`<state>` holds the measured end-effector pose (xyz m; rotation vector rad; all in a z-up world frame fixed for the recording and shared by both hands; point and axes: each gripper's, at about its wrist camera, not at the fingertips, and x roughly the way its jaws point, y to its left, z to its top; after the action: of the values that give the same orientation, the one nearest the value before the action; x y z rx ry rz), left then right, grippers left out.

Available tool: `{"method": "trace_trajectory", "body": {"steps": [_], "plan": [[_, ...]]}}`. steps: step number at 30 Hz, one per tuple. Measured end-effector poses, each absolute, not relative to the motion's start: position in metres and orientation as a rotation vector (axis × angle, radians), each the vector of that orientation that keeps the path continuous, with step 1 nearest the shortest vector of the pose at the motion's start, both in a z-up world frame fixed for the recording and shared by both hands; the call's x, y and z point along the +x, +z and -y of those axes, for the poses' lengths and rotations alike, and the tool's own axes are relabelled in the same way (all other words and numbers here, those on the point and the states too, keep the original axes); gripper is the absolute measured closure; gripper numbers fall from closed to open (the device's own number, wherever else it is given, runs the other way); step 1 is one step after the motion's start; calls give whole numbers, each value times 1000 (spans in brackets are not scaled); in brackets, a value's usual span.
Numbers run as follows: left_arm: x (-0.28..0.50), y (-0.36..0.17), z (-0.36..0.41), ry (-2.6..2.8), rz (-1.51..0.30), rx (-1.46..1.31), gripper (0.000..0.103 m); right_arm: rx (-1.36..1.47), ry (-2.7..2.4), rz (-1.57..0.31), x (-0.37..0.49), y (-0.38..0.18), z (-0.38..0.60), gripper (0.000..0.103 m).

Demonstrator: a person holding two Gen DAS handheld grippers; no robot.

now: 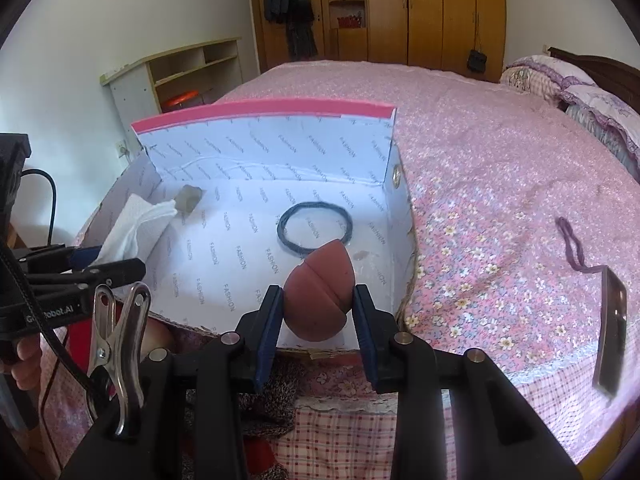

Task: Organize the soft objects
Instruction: 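Lower the towel and sponge into the box and open both tools, then grasp the red cloth with the left tool while the right tool reaches the grey socks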

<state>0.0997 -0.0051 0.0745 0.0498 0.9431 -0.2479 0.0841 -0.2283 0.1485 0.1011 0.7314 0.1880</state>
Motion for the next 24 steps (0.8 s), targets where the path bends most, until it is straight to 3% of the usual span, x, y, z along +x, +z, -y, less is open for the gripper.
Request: {"method": "trace_trajectory", "body": {"steps": [11,24], "plan": [[83,88,0,-243,-906,43,54,115,201,-627,65,161,235,58],[64,101,-2,-210,-866,67,52,162,197,-618,50,169,250,58]]}}
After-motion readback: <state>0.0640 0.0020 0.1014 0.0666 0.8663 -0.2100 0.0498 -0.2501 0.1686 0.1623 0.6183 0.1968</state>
